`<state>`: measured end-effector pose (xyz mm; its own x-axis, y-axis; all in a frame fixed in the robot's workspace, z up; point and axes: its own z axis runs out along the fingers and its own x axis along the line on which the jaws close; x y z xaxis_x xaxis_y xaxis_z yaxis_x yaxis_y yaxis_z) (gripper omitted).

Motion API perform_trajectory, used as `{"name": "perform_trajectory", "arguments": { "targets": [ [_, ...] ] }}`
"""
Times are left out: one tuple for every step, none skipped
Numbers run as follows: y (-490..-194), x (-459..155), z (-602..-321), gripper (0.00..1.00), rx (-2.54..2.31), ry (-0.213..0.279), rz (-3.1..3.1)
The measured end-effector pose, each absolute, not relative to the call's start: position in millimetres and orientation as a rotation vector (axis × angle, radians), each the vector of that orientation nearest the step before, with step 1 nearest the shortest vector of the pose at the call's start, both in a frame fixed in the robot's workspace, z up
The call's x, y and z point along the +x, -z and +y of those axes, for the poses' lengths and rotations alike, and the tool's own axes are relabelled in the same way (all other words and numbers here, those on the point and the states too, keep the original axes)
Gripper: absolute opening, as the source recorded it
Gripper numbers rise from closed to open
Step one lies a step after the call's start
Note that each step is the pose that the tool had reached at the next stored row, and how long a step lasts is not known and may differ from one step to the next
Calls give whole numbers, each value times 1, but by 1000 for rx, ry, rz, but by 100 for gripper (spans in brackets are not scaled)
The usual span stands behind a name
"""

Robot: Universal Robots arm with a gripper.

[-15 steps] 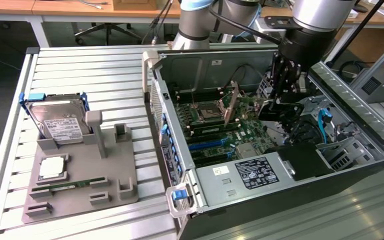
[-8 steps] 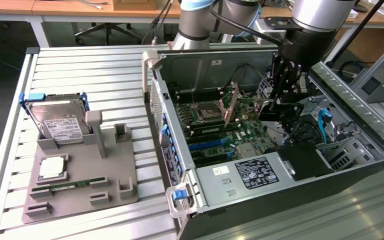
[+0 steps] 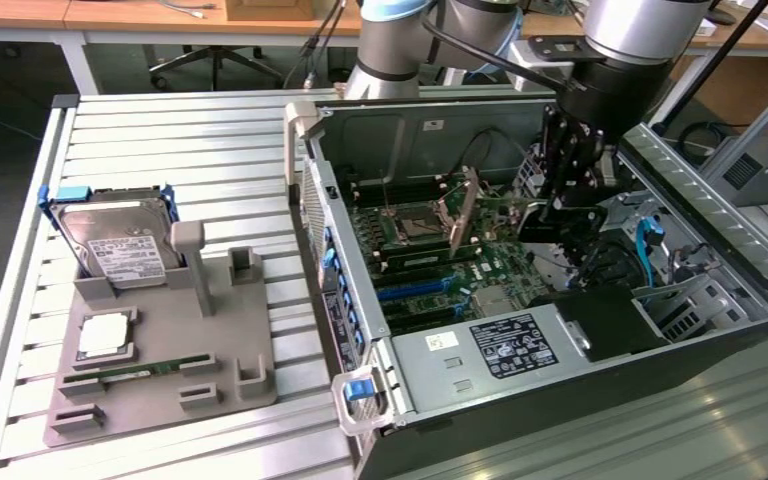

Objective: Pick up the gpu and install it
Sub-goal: 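Insert the gpu into the slot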

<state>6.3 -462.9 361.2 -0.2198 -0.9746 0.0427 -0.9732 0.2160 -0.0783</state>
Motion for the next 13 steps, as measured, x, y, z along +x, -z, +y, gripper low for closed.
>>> {"name": "perform_trajectory", "arguments": {
  "targets": [
    [-361,6,-463,27,-1960,139,2431],
    [-361,6,-463,27,-1964,139,2429],
    [-361,6,-463,27,-1972,140,2423],
    [-361,6,-463,27,-1977,141,2419],
    [-361,6,-463,27,-1982,142,2415],
    [-361,6,-463,27,-1986,143,2412],
    [-361,6,-463,27,-1992,144,2407],
    [-361,6,-463,27,-1997,144,2404],
    [-360,6,-463,27,-2001,145,2400],
    [-360,6,-463,27,-2005,146,2397],
    [-360,6,-463,27,-2009,146,2394],
    [-360,6,-463,27,-2014,147,2390],
    [-360,6,-463,27,-2018,148,2387]
  ]
}}
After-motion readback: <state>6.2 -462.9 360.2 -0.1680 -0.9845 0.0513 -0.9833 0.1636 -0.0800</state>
